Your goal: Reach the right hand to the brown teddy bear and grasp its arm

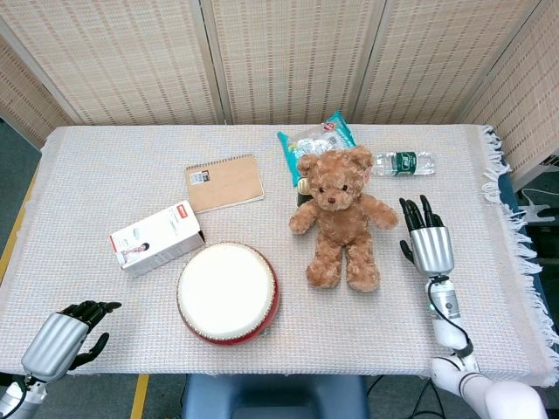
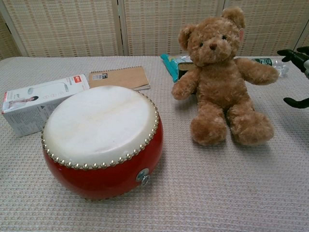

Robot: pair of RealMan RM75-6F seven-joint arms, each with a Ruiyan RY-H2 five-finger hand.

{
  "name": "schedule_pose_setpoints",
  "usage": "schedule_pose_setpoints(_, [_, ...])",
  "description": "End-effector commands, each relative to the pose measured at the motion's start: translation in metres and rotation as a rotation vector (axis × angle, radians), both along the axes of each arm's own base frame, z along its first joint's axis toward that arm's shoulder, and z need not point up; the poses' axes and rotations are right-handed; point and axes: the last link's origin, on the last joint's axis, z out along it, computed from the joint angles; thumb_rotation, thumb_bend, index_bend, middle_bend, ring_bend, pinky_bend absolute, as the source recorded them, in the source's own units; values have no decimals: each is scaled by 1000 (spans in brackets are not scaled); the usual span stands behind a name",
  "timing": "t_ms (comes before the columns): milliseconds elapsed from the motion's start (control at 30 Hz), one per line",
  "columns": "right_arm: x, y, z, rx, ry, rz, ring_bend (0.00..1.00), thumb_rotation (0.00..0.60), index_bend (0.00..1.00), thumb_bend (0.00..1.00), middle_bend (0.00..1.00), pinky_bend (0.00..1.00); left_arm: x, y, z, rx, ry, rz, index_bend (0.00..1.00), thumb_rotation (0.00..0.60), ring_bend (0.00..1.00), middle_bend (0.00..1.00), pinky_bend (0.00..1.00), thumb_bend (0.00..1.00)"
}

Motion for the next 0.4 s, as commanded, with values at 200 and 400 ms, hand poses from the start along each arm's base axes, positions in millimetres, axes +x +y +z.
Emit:
schedule_pose_setpoints(200, [-19, 129, 73, 230, 130, -239, 0, 600, 164, 158, 135, 381, 1, -1, -1, 6, 10, -2, 244, 600, 325, 345, 508, 434])
schedule_pose_setpoints(400, [-16, 140, 75, 232, 120, -202, 0, 600, 166, 158, 135, 388, 2, 1, -3, 4, 16, -4, 244, 600, 326, 345, 508, 434])
